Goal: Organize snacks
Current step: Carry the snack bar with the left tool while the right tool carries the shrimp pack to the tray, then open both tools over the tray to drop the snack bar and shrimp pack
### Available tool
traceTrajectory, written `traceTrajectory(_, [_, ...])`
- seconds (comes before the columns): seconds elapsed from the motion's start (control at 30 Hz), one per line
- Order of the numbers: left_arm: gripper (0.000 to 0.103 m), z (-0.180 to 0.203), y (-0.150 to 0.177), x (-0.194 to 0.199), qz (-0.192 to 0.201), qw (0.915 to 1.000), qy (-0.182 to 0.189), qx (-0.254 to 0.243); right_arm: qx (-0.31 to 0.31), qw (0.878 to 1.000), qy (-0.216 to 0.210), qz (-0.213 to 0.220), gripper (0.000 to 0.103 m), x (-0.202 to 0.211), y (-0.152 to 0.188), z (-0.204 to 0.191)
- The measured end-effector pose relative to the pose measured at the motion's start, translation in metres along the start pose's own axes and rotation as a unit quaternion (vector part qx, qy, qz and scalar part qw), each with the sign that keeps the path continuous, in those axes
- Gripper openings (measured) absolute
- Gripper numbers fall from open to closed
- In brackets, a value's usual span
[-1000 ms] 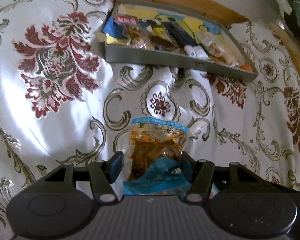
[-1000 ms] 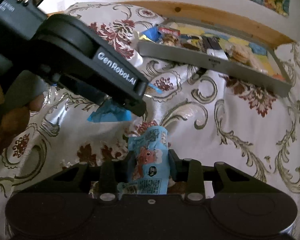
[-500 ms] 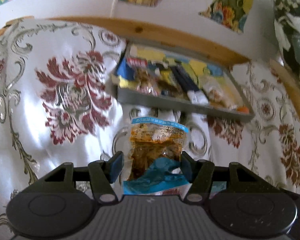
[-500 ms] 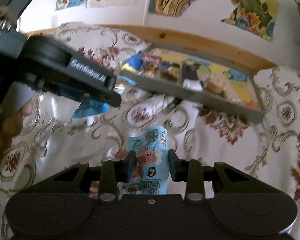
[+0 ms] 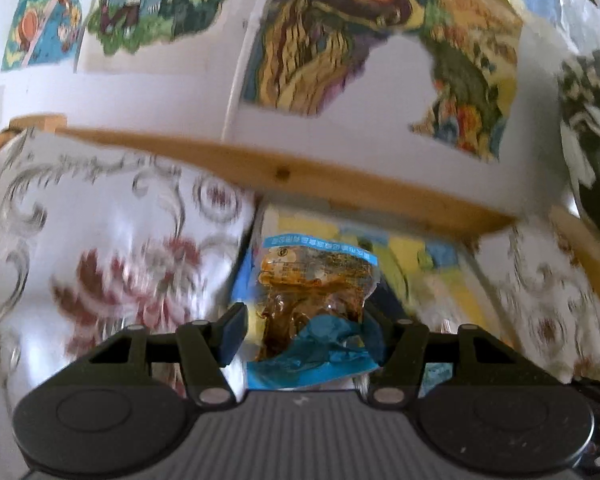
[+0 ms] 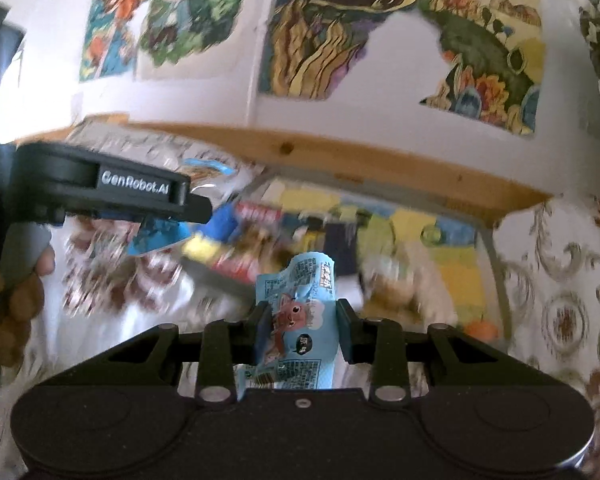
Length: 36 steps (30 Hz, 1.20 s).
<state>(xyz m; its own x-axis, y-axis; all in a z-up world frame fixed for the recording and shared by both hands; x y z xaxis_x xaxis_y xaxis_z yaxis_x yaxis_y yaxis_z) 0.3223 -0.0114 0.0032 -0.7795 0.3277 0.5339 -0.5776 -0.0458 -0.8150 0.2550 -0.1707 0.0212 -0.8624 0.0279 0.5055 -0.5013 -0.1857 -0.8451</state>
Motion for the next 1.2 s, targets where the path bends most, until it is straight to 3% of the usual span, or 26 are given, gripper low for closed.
traceTrajectory(0.07, [0.064, -0.002, -0.011, -0.01, 0.015, 0.9997, 0.006, 0.016, -0.03, 0.999, -0.012, -0.001, 0.036, -0.012, -0.016, 0.01])
traceTrajectory(0.17, [0.064, -0.011, -0.022, -0.029, 0.009, 0.9956, 0.058, 0.073, -0.065, 0.998, -0.023, -0.003, 0.036, -0.031, -0.037, 0.019])
traceTrajectory(0.3, [0.064, -0.017, -0.021, -0.049, 0.013, 0.9964, 0.058, 0.062, -0.048, 0.999, -0.008, 0.012, 0.036, -0.05, -0.056, 0.016])
traceTrajectory(0.5, [0.064, -0.038, -0.018, -0.073, 0.009, 0.9934, 0.07, 0.09, -0.049, 0.999, -0.003, 0.001, 0.036, -0.087, -0.066, 0.014])
traceTrajectory(0.63, [0.064, -0.046, -0.013, -0.087, 0.007, 0.986, 0.112, 0.123, -0.036, 0.999, 0.003, -0.006, 0.036, -0.103, -0.062, 0.01])
traceTrajectory(0.9, [0.064, -0.034, -0.004, -0.109, -0.008, 0.9918, 0.098, 0.082, -0.016, 1.0, 0.015, -0.019, 0.037, -0.124, -0.053, 0.01])
traceTrajectory(1.2, [0.066, -0.036, 0.0, -0.117, -0.034, 0.9903, 0.101, 0.089, -0.018, 0.999, 0.017, -0.031, 0.04, -0.133, -0.049, 0.011])
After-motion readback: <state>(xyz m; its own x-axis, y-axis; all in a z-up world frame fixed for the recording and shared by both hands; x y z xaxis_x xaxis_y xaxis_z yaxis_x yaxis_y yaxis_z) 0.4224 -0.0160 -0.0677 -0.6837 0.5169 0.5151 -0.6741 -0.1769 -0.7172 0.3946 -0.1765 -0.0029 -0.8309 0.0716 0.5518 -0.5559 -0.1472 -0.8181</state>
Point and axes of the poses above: each gripper's, at about its wrist camera, not at the fingertips, and x roughly against the way its jaws point, z to its right, y to its underside, the point moved 2 cm from there along -x, roughly the way its jaws point, and after that the axes turned 8 degrees about -z, right-handed, at the moved point
